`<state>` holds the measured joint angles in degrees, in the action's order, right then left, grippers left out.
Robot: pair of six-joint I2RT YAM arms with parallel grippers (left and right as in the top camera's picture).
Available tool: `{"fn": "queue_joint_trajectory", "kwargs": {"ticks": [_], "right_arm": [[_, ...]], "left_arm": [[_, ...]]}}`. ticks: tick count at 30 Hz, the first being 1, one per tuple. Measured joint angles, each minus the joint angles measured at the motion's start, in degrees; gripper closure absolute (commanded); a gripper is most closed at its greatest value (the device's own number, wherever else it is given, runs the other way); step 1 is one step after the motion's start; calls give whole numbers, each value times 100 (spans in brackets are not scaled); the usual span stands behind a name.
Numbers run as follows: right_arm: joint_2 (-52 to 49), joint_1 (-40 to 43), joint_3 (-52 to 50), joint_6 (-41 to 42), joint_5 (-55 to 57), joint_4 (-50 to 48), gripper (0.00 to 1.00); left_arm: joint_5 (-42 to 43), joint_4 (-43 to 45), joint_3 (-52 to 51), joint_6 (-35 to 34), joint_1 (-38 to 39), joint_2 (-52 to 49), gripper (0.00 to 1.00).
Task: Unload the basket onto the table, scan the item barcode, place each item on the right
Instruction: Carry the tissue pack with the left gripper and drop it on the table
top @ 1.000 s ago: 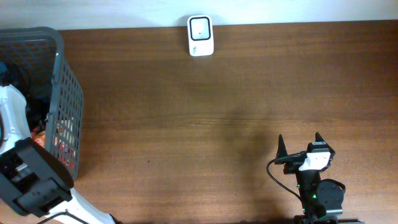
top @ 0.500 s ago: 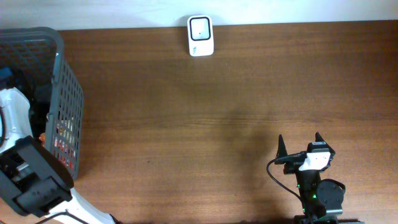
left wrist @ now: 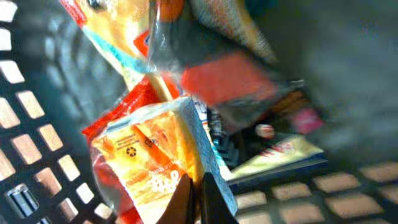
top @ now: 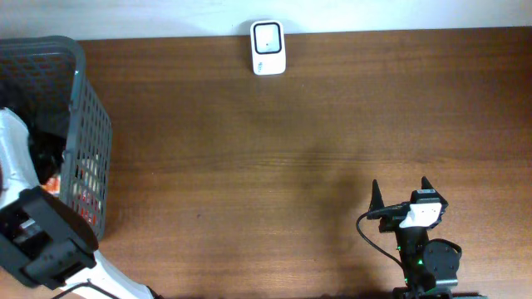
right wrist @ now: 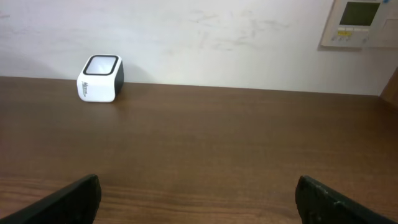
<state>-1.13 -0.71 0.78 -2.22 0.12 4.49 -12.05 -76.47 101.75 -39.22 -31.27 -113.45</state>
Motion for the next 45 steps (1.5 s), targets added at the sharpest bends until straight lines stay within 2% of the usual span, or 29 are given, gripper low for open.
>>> {"fn": "queue_joint_trajectory", "kwargs": {"ticks": [3, 5, 8, 11, 16, 19, 22, 25, 28, 33, 35, 37, 38, 39, 40, 41, 42, 45], "right_arm": [[0, 0, 0, 2, 0, 0, 2], [0, 0, 0, 2, -2, 0, 2], [0, 0, 0, 0, -2, 0, 2], [0, 0, 0, 2, -2, 0, 2], [0, 0, 0, 0, 0, 0, 2], [0, 0, 0, 2, 0, 0, 2], [0, 0, 0, 0, -2, 0, 2], [0, 0, 0, 2, -2, 2, 2], [-2, 0, 0, 0, -2, 0, 2], [0, 0, 0, 0, -2, 0, 2], [0, 0, 0, 2, -2, 2, 2], [0, 0, 0, 2, -2, 2, 2], [0, 0, 0, 4, -2, 0, 2], [0, 0, 0, 2, 0, 0, 1], [0, 0, 0, -2, -2, 0, 2], [0, 0, 0, 2, -2, 0, 2], [0, 0, 0, 2, -2, 0, 2], [0, 0, 0, 2, -2, 0, 2]], "left_arm": [[367, -616, 1008, 20, 0, 9, 100], [857, -651, 1408, 232, 0, 33, 100], [1934, -212, 1878, 964, 15, 293, 100], [2341, 431, 2074, 1255, 208, 1025, 100], [2529, 1016, 2258, 1355, 1049, 2588, 100], [2579, 949, 2297, 1375, 2280, 2822, 100], [2575, 986, 2111, 1397, 3727, 2411, 100], [2546, 1266, 1982, 1443, 4935, 1419, 100], [2553, 1663, 1930, 1469, 5783, 299, 100], [2094, 2153, 1899, 1556, 6590, -1091, 100], [1991, 2361, 1893, 1569, 6802, -1469, 91], [1902, 2629, 1891, 1591, 6981, -1777, 86], [1862, 2732, 1891, 1593, 7064, -1908, 79], [1794, 2811, 1891, 1596, 7149, -2035, 64], [1694, 2833, 1886, 1596, 7243, -2133, 32], [1624, 2835, 1884, 1602, 7285, -2153, 18], [1565, 2872, 1884, 1620, 7318, -2155, 9], [1471, 2896, 1888, 1613, 7326, -2155, 5]]}}
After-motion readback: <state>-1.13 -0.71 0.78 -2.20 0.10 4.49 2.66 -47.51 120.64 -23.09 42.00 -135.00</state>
